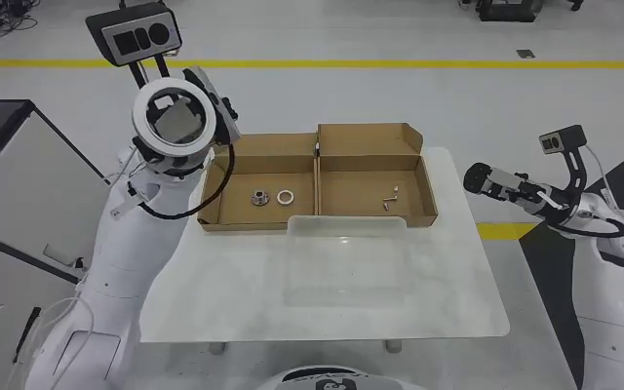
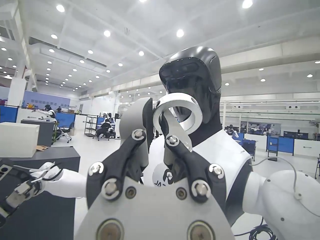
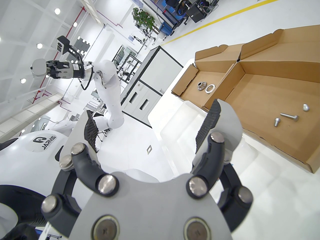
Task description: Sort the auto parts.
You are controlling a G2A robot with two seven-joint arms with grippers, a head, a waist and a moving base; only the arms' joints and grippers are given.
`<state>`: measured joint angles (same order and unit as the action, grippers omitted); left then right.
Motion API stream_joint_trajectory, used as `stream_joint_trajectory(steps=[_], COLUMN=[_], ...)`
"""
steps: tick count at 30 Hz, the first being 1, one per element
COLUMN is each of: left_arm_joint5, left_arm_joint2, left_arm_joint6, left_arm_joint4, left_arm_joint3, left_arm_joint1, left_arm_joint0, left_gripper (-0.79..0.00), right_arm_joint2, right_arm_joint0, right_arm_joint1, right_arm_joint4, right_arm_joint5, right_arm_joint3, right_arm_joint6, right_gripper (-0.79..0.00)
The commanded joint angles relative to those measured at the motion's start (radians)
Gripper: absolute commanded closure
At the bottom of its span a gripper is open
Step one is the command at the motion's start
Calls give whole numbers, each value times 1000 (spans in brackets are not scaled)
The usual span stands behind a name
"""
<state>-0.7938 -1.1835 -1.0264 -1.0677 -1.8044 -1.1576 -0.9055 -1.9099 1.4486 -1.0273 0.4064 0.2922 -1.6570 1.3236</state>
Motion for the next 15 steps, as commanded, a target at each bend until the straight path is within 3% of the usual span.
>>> stream_joint_trajectory(steps=[1, 11, 15], left_arm_joint5=[0, 4, 84], left_arm_joint2=[0, -1, -20], left_arm_joint6=[0, 4, 33], left_arm_joint4=[0, 4, 126], left_arm_joint3=[0, -2, -11], left_arm_joint1=[0, 0, 4], left_arm_joint0=[0, -1, -17], left_gripper=[0, 0, 0], right_arm_joint2=[0, 0, 0], right_arm_joint0=[0, 0, 0], right_arm_joint1=[0, 0, 0], right_arm_joint4=[0, 0, 0], right_arm_joint5=[0, 0, 0], right_arm_joint3=[0, 0, 0], right_arm_joint6=[0, 0, 0], right_gripper=[-785, -785, -785])
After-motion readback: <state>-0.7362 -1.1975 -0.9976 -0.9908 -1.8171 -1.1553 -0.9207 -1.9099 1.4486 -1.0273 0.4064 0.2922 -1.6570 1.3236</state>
